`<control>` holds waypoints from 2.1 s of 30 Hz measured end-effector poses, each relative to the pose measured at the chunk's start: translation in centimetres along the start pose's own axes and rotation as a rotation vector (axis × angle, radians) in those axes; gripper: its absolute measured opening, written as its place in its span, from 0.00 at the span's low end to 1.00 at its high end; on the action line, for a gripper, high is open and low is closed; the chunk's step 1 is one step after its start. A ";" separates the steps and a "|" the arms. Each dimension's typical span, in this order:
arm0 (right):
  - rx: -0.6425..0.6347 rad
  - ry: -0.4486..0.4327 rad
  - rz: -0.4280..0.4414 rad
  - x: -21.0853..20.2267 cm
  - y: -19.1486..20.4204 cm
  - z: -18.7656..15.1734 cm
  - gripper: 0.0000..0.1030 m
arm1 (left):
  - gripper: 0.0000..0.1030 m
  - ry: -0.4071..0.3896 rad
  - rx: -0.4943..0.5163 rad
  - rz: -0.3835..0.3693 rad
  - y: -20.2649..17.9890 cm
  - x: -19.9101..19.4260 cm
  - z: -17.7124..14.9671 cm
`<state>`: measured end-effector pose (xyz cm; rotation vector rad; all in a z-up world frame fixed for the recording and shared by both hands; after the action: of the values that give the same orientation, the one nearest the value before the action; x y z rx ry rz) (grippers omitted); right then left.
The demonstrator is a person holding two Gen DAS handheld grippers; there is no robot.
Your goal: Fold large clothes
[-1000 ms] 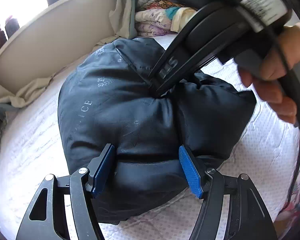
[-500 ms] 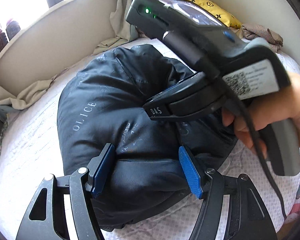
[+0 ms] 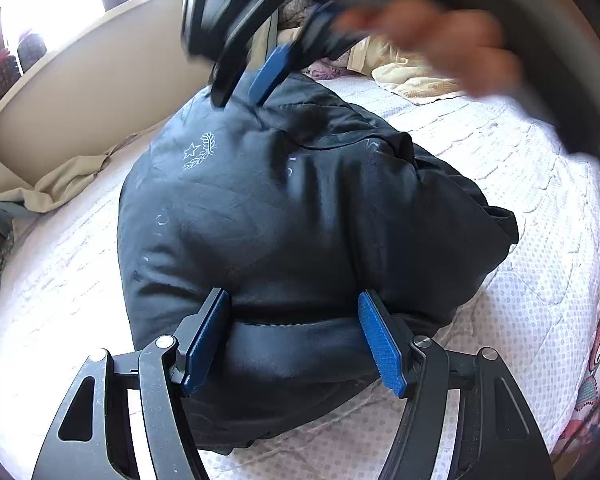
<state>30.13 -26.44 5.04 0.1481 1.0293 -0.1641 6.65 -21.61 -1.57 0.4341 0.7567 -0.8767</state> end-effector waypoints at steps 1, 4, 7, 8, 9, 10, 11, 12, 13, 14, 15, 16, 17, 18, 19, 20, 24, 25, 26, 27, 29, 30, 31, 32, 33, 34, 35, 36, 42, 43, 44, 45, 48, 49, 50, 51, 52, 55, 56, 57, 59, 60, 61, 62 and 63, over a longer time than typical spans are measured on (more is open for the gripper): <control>0.004 0.036 -0.018 1.2 0.1 0.6 0.20 | 0.68 -0.002 0.001 -0.005 -0.2 0.0 -0.1; 0.015 0.128 -0.084 5.1 -0.3 1.6 0.14 | 0.68 -0.007 -0.003 -0.018 0.6 0.0 0.0; 0.013 0.183 -0.090 7.9 -0.3 1.2 0.11 | 0.68 -0.007 0.002 -0.023 0.7 0.2 -0.1; 0.006 0.199 -0.099 9.0 -0.3 0.9 0.10 | 0.68 -0.005 0.007 -0.023 0.7 0.3 -0.1; 0.006 0.206 -0.101 9.7 -0.3 0.6 0.08 | 0.68 -0.004 0.010 -0.022 0.7 0.4 0.0; 0.009 0.209 -0.106 10.3 -0.3 0.4 0.04 | 0.68 -0.003 0.010 -0.024 0.9 0.5 0.0; 0.006 0.210 -0.116 10.7 -0.3 0.2 0.01 | 0.68 -0.003 0.009 -0.026 0.9 0.6 0.1; -0.009 0.210 -0.137 11.3 -0.3 -0.1 0.00 | 0.68 -0.002 0.012 -0.027 0.6 0.5 0.0; -0.014 0.209 -0.147 11.7 -0.3 0.0 0.00 | 0.68 0.001 0.016 -0.027 0.8 0.7 0.1; -0.007 0.203 -0.149 11.8 -0.4 -0.1 0.00 | 0.68 0.003 0.017 -0.027 0.7 0.7 0.1; -0.001 0.192 -0.152 11.7 -0.3 -0.1 0.00 | 0.68 0.004 0.016 -0.030 0.7 0.7 0.0; -0.003 0.178 -0.158 11.5 -0.2 -0.5 0.00 | 0.69 0.005 0.015 -0.033 0.8 0.7 0.0; -0.009 0.162 -0.168 10.9 0.0 -0.7 0.00 | 0.69 0.005 0.012 -0.035 0.9 0.7 0.0; -0.013 0.147 -0.175 9.9 0.1 -0.8 0.00 | 0.69 0.005 0.010 -0.036 0.8 0.6 -0.1; -0.010 0.136 -0.172 8.3 0.0 -1.0 0.00 | 0.69 0.005 0.006 -0.039 0.7 0.4 -0.1; -0.002 0.126 -0.165 7.2 0.0 -1.0 0.00 | 0.69 0.005 0.004 -0.041 0.7 0.3 -0.1; 0.048 0.015 -0.081 -0.7 -0.8 -2.1 0.63 | 0.69 0.006 -0.009 -0.052 1.1 0.1 0.0; 0.032 -0.007 -0.089 -2.4 -0.9 -3.0 0.73 | 0.69 0.006 -0.018 -0.056 1.5 0.2 0.1; 0.011 -0.008 -0.093 -3.2 -1.0 -3.5 0.73 | 0.69 0.007 -0.023 -0.059 1.6 0.2 0.2; -0.001 0.001 -0.102 -3.7 -1.2 -4.3 0.73 | 0.69 0.008 -0.028 -0.062 1.8 0.2 0.3; 0.010 0.050 -0.110 -3.5 -2.2 -6.1 0.73 | 0.69 0.011 -0.038 -0.069 2.3 0.3 0.6; 0.020 0.094 -0.106 -2.6 -2.8 -7.1 0.73 | 0.69 0.012 -0.041 -0.073 2.5 0.4 0.6; 0.030 0.120 -0.097 -1.7 -3.3 -7.5 0.73 | 0.70 0.016 -0.044 -0.082 2.8 0.5 0.7; 0.066 0.151 -0.066 -0.6 -4.2 -8.3 0.74 | 0.70 0.019 -0.045 -0.086 2.8 0.6 0.7; 0.097 0.170 -0.039 0.1 -4.9 -8.8 0.75 | 0.70 0.021 -0.045 -0.090 2.8 0.6 0.7; 0.123 0.184 -0.016 0.8 -5.5 -9.1 0.75 | 0.70 0.024 -0.051 -0.100 2.9 0.6 0.8; 0.129 0.194 -0.010 1.6 -5.9 -9.3 0.75 | 0.70 0.028 -0.065 -0.120 3.1 0.4 1.0; 0.111 0.201 -0.014 2.2 -5.7 -9.8 0.76 | 0.70 0.032 -0.087 -0.150 3.6 0.2 1.3; 0.256 0.278 0.145 6.0 -7.8 -11.3 0.80 | 0.77 -0.035 -0.319 -0.327 10.2 -4.2 3.0; 0.262 0.277 0.162 6.1 -8.0 -11.3 0.80 | 0.88 -0.074 -0.359 -0.312 12.4 -5.5 3.0; 0.266 0.274 0.169 6.1 -8.1 -11.3 0.80 | 0.92 -0.102 -0.389 -0.297 13.8 -6.3 2.8; 0.275 0.269 0.182 6.2 -8.3 -11.5 0.80 | 0.95 -0.125 -0.440 -0.288 16.1 -6.8 2.3; 0.298 0.264 0.210 6.2 -8.6 -11.8 0.81 | 0.95 -0.111 -0.610 -0.389 20.0 -5.9 0.4; 0.302 0.265 0.217 6.3 -8.8 -11.9 0.81 | 0.95 -0.098 -0.697 -0.445 21.0 -4.9 -0.9; 0.309 0.265 0.228 6.4 -9.0 -12.0 0.81 | 0.95 -0.081 -0.764 -0.480 21.7 -3.8 -1.8; 0.319 0.266 0.242 6.4 -9.3 -12.0 0.80 | 0.95 -0.068 -0.798 -0.501 21.7 -3.1 -2.5; 0.326 0.268 0.253 6.5 -9.6 -12.0 0.80 | 0.95 -0.045 -0.835 -0.539 21.8 -1.8 -3.2; 0.328 0.269 0.268 6.4 -10.4 -12.0 0.80 | 0.95 -0.001 -0.834 -0.574 20.6 0.2 -3.9; 0.330 0.269 0.278 6.5 -10.6 -12.1 0.80 | 0.95 0.002 -0.826 -0.582 20.6 0.5 -3.8; 0.333 0.269 0.285 6.5 -10.8 -12.2 0.80 | 0.95 0.000 -0.820 -0.592 20.5 0.6 -3.8; 0.336 0.269 0.299 6.9 -10.8 -12.1 0.79 | 0.95 -0.005 -0.807 -0.618 19.8 1.3 -4.0; 0.337 0.268 0.305 6.9 -11.1 -12.0 0.79 | 0.94 -0.003 -0.797 -0.603 19.6 1.6 -3.9; 0.339 0.266 0.314 7.1 -11.4 -12.3 0.78 | 0.94 -0.005 -0.782 -0.581 19.4 2.1 -3.8; 0.342 0.264 0.325 7.2 -11.5 -12.3 0.78 | 0.94 -0.013 -0.783 -0.575 19.3 2.3 -3.8; 0.346 0.256 0.344 7.2 -11.5 -12.3 0.76 | 0.91 -0.024 -0.792 -0.573 19.3 2.4 -3.8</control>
<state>21.14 -35.69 -7.95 0.6698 1.2071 -0.0077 21.79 -9.36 -5.13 -0.5205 1.1545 -1.0170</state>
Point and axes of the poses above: each gripper's, at about its wrist camera, not at the fingertips, and x roughly the way its jaws point, y to its left, z to its top, the point moved 1 cm from there along x, roughly the way its jaws point, and after that the axes turned 15 degrees about -z, right-handed, at the moved point
